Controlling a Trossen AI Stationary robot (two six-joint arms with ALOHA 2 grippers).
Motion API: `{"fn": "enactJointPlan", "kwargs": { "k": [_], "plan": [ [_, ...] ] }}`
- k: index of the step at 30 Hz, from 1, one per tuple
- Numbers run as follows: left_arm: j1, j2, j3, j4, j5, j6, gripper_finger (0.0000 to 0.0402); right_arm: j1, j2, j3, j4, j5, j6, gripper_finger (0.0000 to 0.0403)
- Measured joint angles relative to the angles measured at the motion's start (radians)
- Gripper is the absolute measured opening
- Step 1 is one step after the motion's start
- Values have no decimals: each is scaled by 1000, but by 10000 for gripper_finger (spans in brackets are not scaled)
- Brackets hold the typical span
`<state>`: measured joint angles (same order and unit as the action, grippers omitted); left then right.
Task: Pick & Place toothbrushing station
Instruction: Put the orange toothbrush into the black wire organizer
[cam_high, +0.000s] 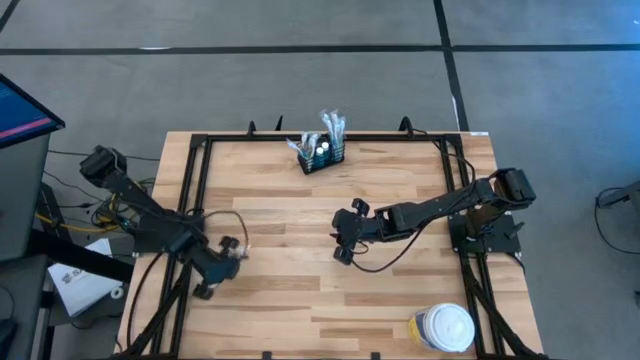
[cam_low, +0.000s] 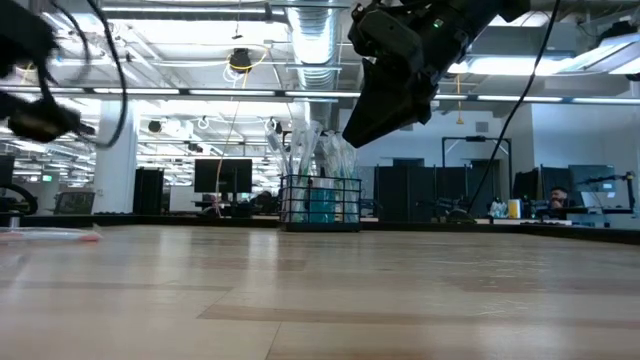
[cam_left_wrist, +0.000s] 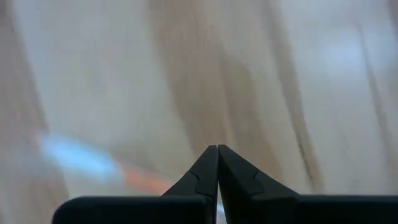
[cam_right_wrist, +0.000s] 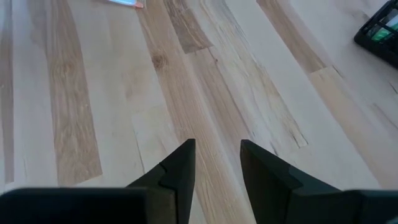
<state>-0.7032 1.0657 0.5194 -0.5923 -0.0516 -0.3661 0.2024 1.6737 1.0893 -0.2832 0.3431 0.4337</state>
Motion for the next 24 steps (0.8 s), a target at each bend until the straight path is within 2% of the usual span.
{"fn": "enactJointPlan", "kwargs": {
  "k": [3,8,14,17,24],
  "plan": [
    [34,0,0,-28,85,-321,2,0,0,0,3,0,-49,118],
    [43,0,-9,-31,110,-668,1,-4,0,0,3,1,-75,118],
    [43,1,-13,-153,153,-901,2,-1,0,0,2,1,-104,118],
    [43,1,-13,-184,158,-954,9,-1,0,0,2,0,-104,118],
    [43,16,-13,-159,180,-1004,88,-1,0,0,0,-1,-143,118]
  ]
}}
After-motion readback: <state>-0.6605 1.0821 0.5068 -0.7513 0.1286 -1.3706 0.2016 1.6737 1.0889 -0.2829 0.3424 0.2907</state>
